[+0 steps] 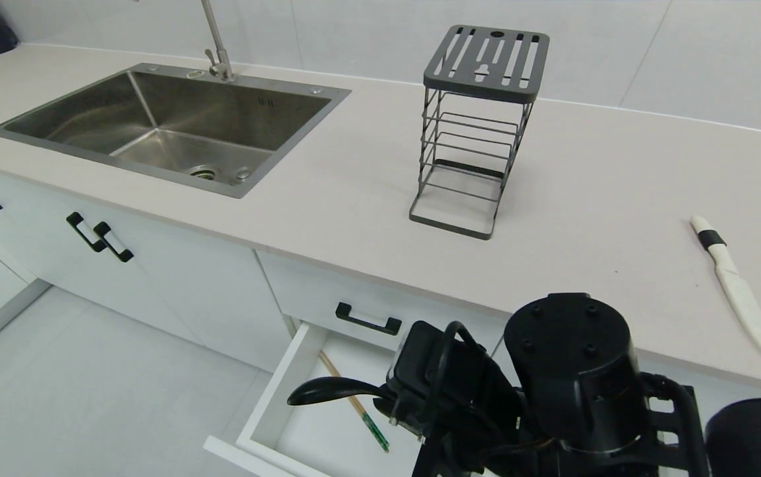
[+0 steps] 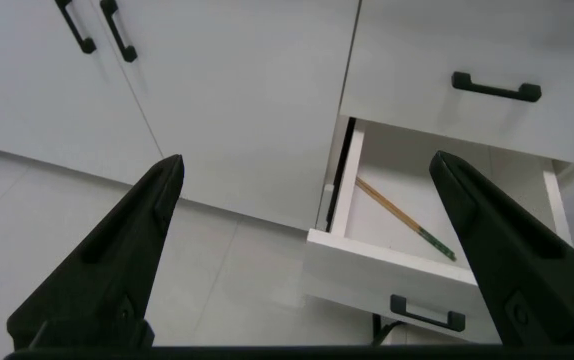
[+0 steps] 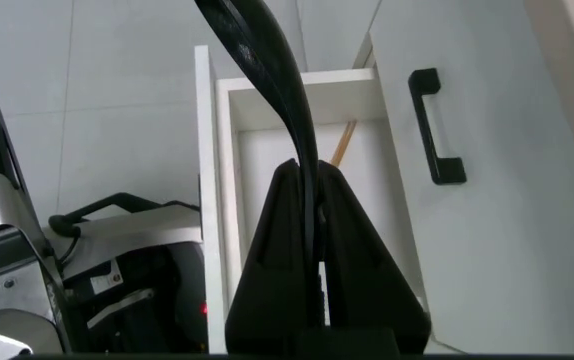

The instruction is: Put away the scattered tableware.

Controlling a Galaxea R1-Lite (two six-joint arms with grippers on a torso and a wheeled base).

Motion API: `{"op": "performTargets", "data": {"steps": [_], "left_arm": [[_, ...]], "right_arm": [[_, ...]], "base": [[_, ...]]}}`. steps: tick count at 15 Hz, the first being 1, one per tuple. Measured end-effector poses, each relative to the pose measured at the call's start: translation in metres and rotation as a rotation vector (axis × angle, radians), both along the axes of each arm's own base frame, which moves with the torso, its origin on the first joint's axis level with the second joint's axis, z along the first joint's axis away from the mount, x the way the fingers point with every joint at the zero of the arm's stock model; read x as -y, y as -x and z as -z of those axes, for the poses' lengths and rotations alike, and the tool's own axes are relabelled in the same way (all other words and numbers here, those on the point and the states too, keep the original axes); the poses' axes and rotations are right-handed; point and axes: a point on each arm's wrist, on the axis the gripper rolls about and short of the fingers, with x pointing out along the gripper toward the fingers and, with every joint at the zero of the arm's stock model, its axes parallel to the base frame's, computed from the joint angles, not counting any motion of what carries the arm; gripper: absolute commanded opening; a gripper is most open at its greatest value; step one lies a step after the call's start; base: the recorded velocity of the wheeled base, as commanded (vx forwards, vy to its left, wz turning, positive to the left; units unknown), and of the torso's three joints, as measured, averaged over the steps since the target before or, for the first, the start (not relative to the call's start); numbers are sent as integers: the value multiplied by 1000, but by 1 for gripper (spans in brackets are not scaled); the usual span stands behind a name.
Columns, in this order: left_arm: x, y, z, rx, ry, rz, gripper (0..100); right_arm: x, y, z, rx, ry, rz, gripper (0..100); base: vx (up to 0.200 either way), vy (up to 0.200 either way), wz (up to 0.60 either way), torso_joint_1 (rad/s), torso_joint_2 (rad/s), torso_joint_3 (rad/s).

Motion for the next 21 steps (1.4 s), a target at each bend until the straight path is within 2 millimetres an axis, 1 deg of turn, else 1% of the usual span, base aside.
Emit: {"op": "performTargets", "data": {"steps": [8,11,15,21], "left_arm": [[0,0,0,0,0,0,100],[0,0,0,0,0,0,100],[0,0,0,0,0,0,100],[0,0,0,0,0,0,100]], "right_arm": [[-8,-3,-8,15,-30,-4,0],[-14,-5,-12,24,-47,-7,0],[-28,-13,-23,47,-85,-5,0],[-36,-16,-16,42,-69,-11,0]], "base": [[0,0,0,-148,300,160],[0,0,0,-102,216,113],[0,0,0,-77,167,86],[0,0,0,-182,397,207]]}}
